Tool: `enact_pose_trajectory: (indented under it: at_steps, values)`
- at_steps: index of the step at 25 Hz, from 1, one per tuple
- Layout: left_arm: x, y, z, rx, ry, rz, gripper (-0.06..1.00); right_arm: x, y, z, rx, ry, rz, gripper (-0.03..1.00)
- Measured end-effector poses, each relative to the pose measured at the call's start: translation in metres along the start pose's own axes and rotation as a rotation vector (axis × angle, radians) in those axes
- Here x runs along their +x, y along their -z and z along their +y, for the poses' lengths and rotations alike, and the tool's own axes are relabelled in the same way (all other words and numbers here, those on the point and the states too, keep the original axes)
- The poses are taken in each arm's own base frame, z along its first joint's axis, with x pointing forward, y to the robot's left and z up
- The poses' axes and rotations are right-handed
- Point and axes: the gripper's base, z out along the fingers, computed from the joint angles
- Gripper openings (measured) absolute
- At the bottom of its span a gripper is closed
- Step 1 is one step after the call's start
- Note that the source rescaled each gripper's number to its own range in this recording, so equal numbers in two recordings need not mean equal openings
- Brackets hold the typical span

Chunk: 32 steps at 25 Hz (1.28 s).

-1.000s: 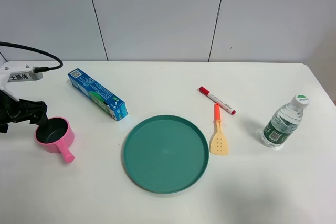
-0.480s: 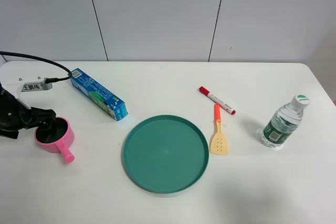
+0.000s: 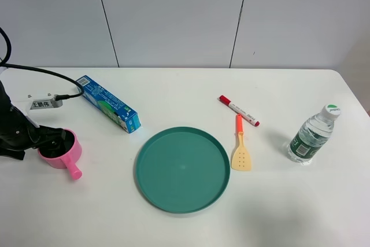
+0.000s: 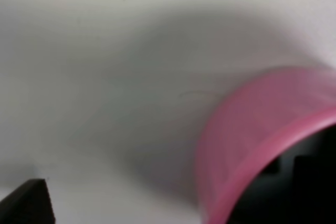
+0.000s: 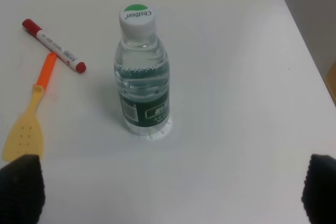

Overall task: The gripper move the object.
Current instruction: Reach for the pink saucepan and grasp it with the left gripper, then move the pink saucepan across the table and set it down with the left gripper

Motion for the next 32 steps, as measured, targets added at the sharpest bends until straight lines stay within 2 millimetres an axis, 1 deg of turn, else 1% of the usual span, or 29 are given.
enact_pose_trajectory:
  at_steps: [2, 3, 5, 8, 9, 10, 11, 13, 16, 20, 24, 28, 32]
  values:
    - [0.000, 0.000, 0.000, -0.004, -0.009, -0.003, 0.99, 0.000, 0.000, 0.000, 0.000, 0.000, 0.000, 1.00]
    - [0.000, 0.000, 0.000, -0.005, -0.011, -0.003, 0.96, 0.000, 0.000, 0.000, 0.000, 0.000, 0.000, 1.00]
    - [0.000, 0.000, 0.001, -0.006, -0.015, -0.003, 0.85, 0.000, 0.000, 0.000, 0.000, 0.000, 0.000, 1.00]
    - [0.000, 0.000, 0.001, -0.007, -0.016, -0.003, 0.49, 0.000, 0.000, 0.000, 0.000, 0.000, 0.000, 1.00]
    - [0.000, 0.000, 0.001, -0.007, -0.016, -0.003, 0.34, 0.000, 0.000, 0.000, 0.000, 0.000, 0.000, 1.00]
    - [-0.001, 0.000, 0.001, -0.009, -0.022, -0.005, 0.09, 0.000, 0.000, 0.000, 0.000, 0.000, 0.000, 1.00]
    - [-0.001, 0.000, 0.001, -0.012, -0.029, -0.007, 0.03, 0.000, 0.000, 0.000, 0.000, 0.000, 0.000, 1.00]
    - [-0.001, 0.000, 0.001, -0.013, -0.031, -0.012, 0.01, 0.000, 0.000, 0.000, 0.000, 0.000, 0.000, 1.00]
    - [-0.001, 0.000, 0.000, -0.012, -0.033, -0.010, 0.01, 0.000, 0.000, 0.000, 0.000, 0.000, 0.000, 1.00]
    - [-0.001, 0.008, -0.008, -0.008, -0.065, -0.022, 0.00, 0.000, 0.000, 0.000, 0.000, 0.000, 0.000, 1.00]
    - [-0.001, 0.032, -0.024, 0.011, -0.109, -0.070, 0.00, 0.000, 0.000, 0.000, 0.000, 0.000, 0.000, 1.00]
    - [0.001, 0.064, -0.044, 0.046, -0.157, -0.108, 0.00, 0.000, 0.000, 0.000, 0.000, 0.000, 0.000, 1.00]
    - [-0.003, 0.102, -0.070, 0.080, -0.234, -0.113, 0.00, 0.000, 0.000, 0.000, 0.000, 0.000, 0.000, 1.00]
